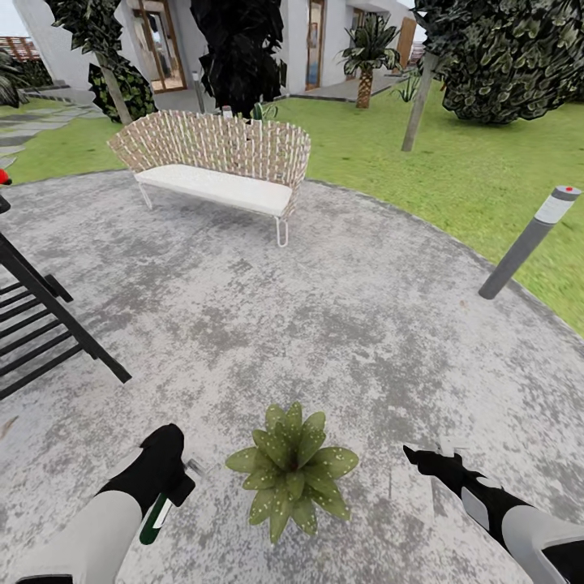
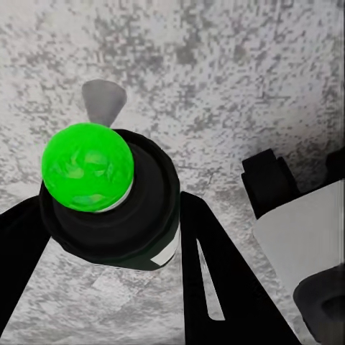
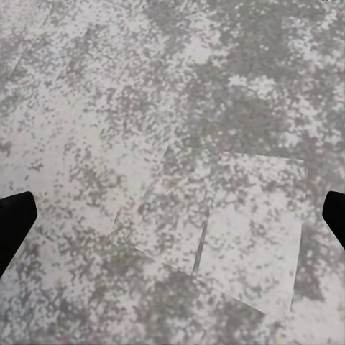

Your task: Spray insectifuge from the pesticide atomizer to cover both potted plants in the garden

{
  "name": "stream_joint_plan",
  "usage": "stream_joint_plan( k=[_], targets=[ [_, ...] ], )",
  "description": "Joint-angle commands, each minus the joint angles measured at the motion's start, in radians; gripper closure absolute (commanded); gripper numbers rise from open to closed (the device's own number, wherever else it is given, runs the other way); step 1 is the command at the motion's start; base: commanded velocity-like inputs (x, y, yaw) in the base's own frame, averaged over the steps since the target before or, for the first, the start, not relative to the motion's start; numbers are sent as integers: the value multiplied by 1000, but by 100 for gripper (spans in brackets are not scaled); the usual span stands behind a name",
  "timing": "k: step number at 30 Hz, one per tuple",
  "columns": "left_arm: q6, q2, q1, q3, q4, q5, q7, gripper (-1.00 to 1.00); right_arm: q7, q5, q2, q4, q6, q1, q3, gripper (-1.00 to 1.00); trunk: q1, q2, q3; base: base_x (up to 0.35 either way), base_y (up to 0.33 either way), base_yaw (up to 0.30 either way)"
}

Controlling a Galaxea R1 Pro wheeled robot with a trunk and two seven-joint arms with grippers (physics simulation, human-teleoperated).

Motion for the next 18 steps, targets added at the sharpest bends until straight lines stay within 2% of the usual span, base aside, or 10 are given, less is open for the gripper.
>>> stream_joint_plan(
  k=[1, 4, 8, 14, 18],
  targets=[
    [0, -20, 0, 2, -2, -13, -10, 100, 5, -11, 0, 1, -3, -1, 8, -100, 0, 0, -1, 0, 0, 1],
    [0, -28, 0, 3, -3, -13, -10, 100, 5, -11, 0, 1, -3, -1, 8, -100, 0, 0, -1, 0, -68, 0],
    [0, -29, 0, 2, -4, -13, -10, 100, 5, -11, 0, 1, -3, -1, 8, -100, 0, 0, -1, -32, -248, 26],
    [1, -29, 0, 2, -6, -12, -10, 100, 5, -11, 0, 1, -3, -1, 8, -100, 0, 0, -1, -118, -299, 198],
    [2, -29, 0, 2, -7, -12, -10, 100, 5, -11, 0, 1, -3, -1, 8, -100, 0, 0, -1, -215, -277, 87]
  ],
)
